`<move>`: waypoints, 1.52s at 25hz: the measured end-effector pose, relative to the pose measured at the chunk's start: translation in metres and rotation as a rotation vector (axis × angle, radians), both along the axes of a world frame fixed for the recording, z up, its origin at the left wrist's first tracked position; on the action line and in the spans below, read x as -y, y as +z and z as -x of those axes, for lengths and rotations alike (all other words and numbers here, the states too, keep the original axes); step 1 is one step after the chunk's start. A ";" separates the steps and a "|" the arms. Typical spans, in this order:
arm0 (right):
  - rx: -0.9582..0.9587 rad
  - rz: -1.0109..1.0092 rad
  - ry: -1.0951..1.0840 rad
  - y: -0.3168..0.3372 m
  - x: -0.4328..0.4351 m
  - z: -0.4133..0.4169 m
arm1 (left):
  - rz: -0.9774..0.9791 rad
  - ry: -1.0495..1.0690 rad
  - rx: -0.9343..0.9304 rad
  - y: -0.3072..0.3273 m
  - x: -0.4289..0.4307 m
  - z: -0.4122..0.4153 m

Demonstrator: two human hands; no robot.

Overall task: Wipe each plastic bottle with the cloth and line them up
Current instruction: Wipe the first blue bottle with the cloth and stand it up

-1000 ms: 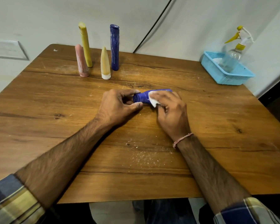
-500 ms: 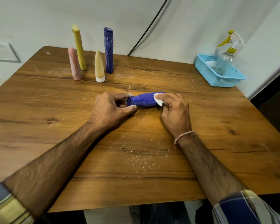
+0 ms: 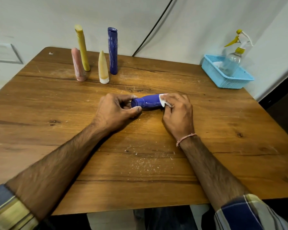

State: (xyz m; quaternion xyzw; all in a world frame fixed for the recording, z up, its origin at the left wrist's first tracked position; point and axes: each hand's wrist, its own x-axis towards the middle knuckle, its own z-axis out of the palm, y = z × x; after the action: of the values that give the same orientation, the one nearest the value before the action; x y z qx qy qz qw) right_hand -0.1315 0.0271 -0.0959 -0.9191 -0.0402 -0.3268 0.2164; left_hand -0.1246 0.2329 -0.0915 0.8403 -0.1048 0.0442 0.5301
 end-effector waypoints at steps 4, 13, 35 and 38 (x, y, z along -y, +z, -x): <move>0.054 0.084 0.266 -0.006 -0.011 0.013 | 0.044 -0.013 -0.014 -0.003 -0.002 -0.002; 0.031 0.064 0.147 -0.001 -0.003 0.008 | 0.123 -0.025 -0.050 0.001 0.000 -0.002; 0.120 0.034 0.160 -0.002 -0.025 0.005 | 0.279 -0.081 -0.153 0.002 0.005 -0.001; 0.136 0.026 0.291 -0.002 -0.047 0.011 | 0.245 -0.083 -0.062 -0.003 0.003 -0.001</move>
State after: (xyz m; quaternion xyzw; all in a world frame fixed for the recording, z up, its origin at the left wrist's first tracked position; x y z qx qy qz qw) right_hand -0.1428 0.0737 -0.0980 -0.8820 -0.1917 -0.3529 0.2464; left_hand -0.1237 0.2299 -0.0943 0.7651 -0.1168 0.0089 0.6331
